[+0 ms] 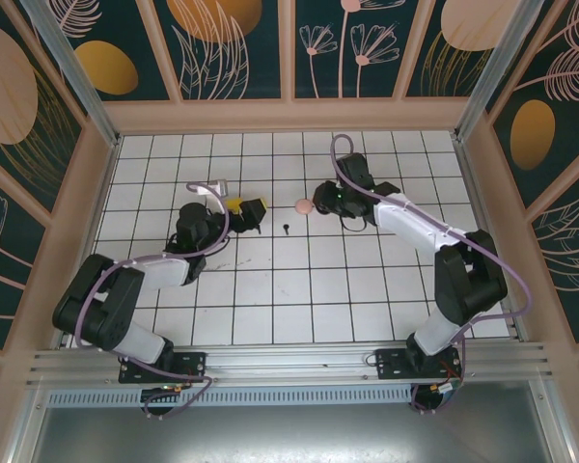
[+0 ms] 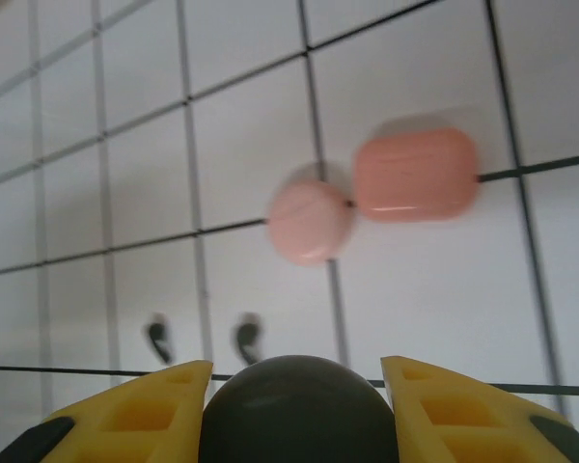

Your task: Insert the wireless bluetooth earbuds into the charging case

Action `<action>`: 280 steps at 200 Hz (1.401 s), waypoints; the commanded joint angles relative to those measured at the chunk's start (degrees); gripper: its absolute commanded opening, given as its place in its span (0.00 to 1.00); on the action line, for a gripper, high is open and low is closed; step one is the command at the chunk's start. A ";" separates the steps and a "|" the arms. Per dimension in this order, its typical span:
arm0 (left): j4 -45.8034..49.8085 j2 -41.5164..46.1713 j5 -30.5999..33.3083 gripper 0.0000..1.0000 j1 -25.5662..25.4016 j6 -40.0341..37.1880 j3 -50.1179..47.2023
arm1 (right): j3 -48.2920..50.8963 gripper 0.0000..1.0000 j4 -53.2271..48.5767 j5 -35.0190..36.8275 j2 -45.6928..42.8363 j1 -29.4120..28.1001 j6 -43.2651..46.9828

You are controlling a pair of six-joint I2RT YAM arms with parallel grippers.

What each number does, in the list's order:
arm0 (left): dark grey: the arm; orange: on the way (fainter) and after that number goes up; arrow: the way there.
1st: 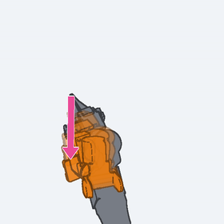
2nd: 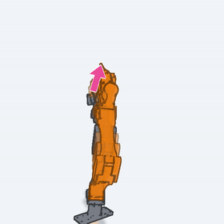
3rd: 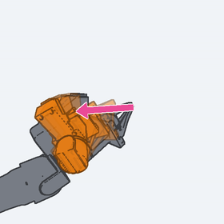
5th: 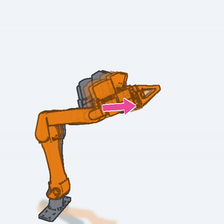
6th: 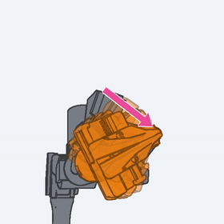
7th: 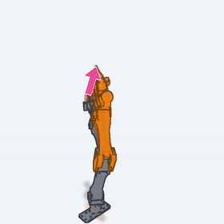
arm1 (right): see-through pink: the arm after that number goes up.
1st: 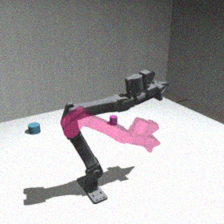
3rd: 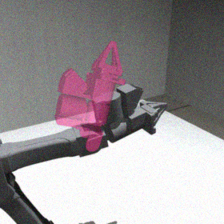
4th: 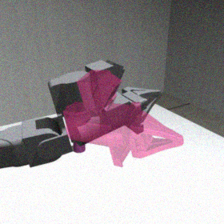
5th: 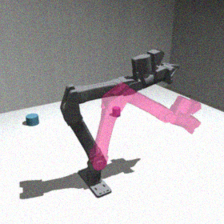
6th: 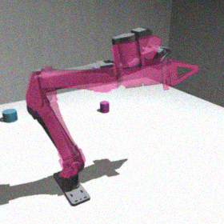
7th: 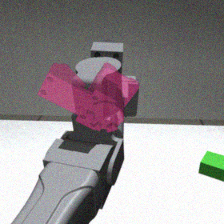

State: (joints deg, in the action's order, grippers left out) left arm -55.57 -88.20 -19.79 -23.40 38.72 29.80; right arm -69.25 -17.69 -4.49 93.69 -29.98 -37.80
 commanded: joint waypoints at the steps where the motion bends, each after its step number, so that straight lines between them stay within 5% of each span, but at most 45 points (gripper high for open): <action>1: -14.33 -3.29 -5.23 0.96 -2.31 2.29 -0.21 | -4.44 0.29 3.08 2.22 -0.06 -2.79 -10.02; 116: -45.53 -19.77 -0.95 0.76 -7.28 10.49 0.17 | -12.88 0.29 2.67 10.86 4.53 -9.12 -23.85; 280: -49.35 -25.88 -0.60 0.68 -7.45 14.22 9.74 | -12.14 0.27 3.89 9.55 5.61 -11.11 -24.07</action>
State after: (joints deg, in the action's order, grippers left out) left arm -90.30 -113.16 -20.56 -30.46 52.01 38.22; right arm -80.53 -15.18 4.69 98.43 -40.53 -61.67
